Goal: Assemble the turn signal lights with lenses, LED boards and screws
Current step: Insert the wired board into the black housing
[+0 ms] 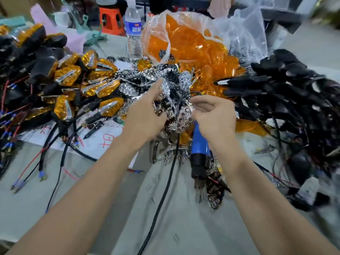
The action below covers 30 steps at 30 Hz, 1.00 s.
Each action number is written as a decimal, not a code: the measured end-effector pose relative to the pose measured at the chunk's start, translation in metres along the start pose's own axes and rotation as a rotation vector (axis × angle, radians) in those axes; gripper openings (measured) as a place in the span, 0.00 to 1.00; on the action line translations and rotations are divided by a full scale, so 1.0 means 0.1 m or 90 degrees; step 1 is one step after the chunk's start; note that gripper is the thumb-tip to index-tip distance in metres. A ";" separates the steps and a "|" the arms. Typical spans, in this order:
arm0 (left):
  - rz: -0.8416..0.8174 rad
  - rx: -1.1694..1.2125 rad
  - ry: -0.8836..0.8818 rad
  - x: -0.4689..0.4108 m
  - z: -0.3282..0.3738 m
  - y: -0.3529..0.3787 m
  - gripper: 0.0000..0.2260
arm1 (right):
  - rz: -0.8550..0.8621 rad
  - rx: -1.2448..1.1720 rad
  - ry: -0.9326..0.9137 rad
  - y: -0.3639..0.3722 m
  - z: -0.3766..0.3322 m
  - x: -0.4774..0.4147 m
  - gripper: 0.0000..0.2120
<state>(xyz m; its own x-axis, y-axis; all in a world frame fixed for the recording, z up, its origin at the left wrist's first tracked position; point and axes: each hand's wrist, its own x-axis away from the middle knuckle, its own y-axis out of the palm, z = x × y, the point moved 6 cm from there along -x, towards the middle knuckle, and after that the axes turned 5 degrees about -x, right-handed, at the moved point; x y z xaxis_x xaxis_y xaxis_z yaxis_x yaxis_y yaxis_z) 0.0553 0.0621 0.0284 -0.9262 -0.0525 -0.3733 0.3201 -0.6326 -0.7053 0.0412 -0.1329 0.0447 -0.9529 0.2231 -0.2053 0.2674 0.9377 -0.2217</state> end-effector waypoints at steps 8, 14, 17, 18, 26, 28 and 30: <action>0.125 -0.236 0.005 -0.10 0.35 -0.06 0.20 | 0.125 -0.292 0.160 -0.36 0.32 -0.18 0.12; -0.103 0.175 0.072 0.00 0.67 0.25 0.25 | 0.059 -0.344 0.101 -0.32 0.13 -0.23 0.08; -0.060 0.239 0.032 -0.04 0.53 0.30 0.28 | 0.000 -0.353 0.081 -0.25 0.08 -0.29 0.06; -0.044 0.271 0.001 -0.07 0.44 0.30 0.30 | 0.001 -0.337 0.080 -0.26 0.09 -0.33 0.05; -0.027 0.412 -0.197 -0.15 -0.06 0.41 0.20 | -0.077 0.277 0.070 -0.53 0.46 -1.07 0.28; -0.013 0.435 -0.209 -0.15 -0.05 0.43 0.18 | -0.209 0.450 0.061 -0.39 0.52 -1.18 0.31; -0.003 0.396 -0.192 -0.14 -0.03 0.43 0.22 | -0.276 0.554 0.038 -0.30 0.52 -1.27 0.29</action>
<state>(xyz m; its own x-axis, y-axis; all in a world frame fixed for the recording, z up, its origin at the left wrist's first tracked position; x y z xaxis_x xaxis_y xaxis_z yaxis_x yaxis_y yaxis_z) 0.0830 0.0377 0.0016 -0.9712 -0.2042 -0.1230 0.2255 -0.9542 -0.1966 0.1615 -0.2037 0.0276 -0.9928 -0.0600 0.1035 -0.1191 0.4223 -0.8986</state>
